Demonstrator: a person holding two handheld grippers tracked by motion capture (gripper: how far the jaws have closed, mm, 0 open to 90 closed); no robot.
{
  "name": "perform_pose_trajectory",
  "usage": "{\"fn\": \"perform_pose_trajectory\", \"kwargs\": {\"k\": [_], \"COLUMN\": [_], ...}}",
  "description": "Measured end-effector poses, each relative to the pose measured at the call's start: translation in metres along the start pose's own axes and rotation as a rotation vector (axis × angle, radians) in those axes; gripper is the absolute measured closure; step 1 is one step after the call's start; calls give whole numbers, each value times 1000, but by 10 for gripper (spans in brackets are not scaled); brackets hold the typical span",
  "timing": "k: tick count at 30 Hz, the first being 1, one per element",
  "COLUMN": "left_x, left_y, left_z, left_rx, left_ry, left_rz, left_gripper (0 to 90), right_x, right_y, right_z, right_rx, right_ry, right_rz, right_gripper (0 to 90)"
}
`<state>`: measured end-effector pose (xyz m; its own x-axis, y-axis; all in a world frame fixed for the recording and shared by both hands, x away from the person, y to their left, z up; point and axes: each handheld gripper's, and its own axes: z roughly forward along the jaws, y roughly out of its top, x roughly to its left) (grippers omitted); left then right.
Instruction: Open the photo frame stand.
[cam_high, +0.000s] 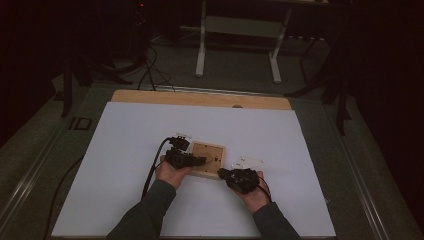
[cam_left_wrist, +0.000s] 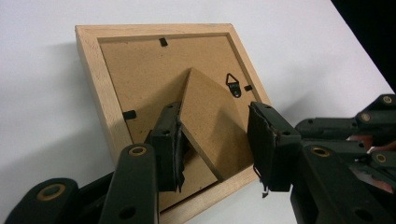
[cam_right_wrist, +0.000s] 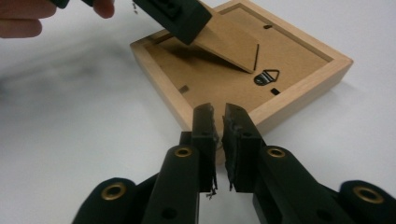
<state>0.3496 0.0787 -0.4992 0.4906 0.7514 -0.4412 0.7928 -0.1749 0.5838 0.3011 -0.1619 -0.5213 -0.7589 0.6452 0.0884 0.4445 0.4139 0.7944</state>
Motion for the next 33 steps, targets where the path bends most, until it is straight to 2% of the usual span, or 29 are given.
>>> {"fn": "perform_pose_trajectory", "kwargs": {"k": [3,10,23,27,30,32,33], "left_x": [-1,-2,-5,-6,-4,-6,-6], "left_y": [-1,-4,-14,-17,-18,-18,-18], "left_z": [-1,-2,-9,-12,-12,-11,-10], "left_rx": [-5,-22,-70,-93,-116,-116,-109], "left_ry": [1,0,-7,-36,-89,-79,-74], "left_rz": [6,31,122,139,117,126,115], "left_gripper": [584,586,592,609,686,698,698], "right_x": [-4,-8,-23,-25,-28,-30,-31], "right_y": [0,2,13,16,19,19,19], "right_z": [-3,-8,-13,-11,-9,-8,-7], "right_rx": [-9,-27,-49,-52,-47,-39,-38], "right_ry": [-18,-44,-88,-93,-97,-97,-99], "right_rz": [19,44,76,78,84,88,87], "right_gripper": [752,694,631,622,615,613,612]}}
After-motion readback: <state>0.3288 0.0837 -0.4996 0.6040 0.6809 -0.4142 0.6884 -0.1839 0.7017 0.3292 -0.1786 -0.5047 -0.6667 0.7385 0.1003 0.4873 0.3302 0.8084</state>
